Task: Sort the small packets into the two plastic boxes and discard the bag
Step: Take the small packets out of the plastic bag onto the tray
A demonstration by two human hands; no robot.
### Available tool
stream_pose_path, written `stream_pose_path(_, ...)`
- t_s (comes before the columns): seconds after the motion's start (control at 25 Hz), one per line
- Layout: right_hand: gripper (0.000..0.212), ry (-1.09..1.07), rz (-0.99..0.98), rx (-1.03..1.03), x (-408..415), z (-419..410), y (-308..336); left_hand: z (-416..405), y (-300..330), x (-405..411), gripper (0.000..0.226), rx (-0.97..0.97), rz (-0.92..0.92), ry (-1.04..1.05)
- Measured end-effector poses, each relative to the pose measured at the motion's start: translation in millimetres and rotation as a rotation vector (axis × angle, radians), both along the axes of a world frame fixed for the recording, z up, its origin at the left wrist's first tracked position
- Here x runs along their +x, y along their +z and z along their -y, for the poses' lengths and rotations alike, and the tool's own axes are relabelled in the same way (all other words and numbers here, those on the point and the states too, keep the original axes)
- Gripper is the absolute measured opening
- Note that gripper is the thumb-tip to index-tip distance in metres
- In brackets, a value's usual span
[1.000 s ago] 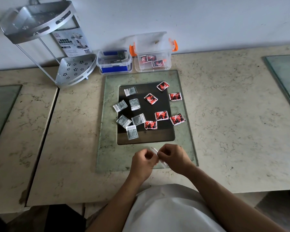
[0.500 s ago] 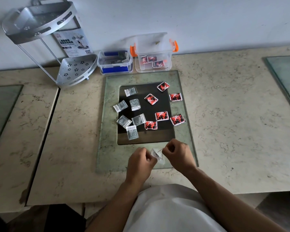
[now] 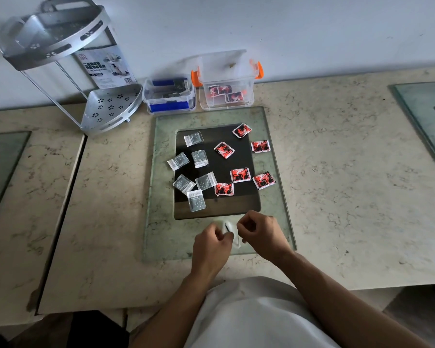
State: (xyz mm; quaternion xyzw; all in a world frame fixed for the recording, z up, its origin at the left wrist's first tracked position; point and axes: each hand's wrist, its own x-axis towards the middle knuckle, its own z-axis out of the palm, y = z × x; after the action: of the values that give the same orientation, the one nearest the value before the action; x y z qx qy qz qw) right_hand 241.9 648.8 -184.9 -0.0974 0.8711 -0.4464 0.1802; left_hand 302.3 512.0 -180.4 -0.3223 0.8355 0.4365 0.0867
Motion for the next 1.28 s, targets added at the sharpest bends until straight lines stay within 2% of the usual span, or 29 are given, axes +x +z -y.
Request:
stream_pose_path(0.2,0.012,-0.094,-0.002,-0.008,-3,-3,-4,9,-1,0,0.028,-0.093,-0.017,0.11)
stream_pose_path(0.44,0.011,-0.114,0.121,-0.116,-4,3,-13,11,-8,2,0.012,0.031,-0.082,0.152)
stream_pose_path(0.52,0.019,-0.114,0.178,-0.042,-6,2,-28,14,-11,3,0.013,0.029,-0.099,0.157)
stream_pose_path(0.64,0.039,-0.005,0.241,0.133,-2,2,-49,19,-12,3,0.01,0.061,-0.092,0.179)
stream_pose_path(0.76,0.05,0.089,0.222,0.166,0,6,-56,23,-16,0,0.015,0.251,-0.063,0.189)
stream_pose_path(0.92,0.056,0.198,0.133,0.089,-5,15,-53,26,-10,-7,0.015,0.54,-0.027,0.382)
stream_pose_path(1.08,0.02,0.156,0.225,0.059,-11,24,-48,40,-9,-12,0.016,0.797,0.012,0.585)
stream_pose_path(1.16,0.014,0.08,0.275,0.021,-13,24,-49,46,-9,-12,0.029,0.953,-0.01,0.673)
stream_pose_path(1.28,0.012,-0.079,0.375,-0.157,-18,24,-40,55,-12,-13,0.054,1.158,-0.082,0.719)
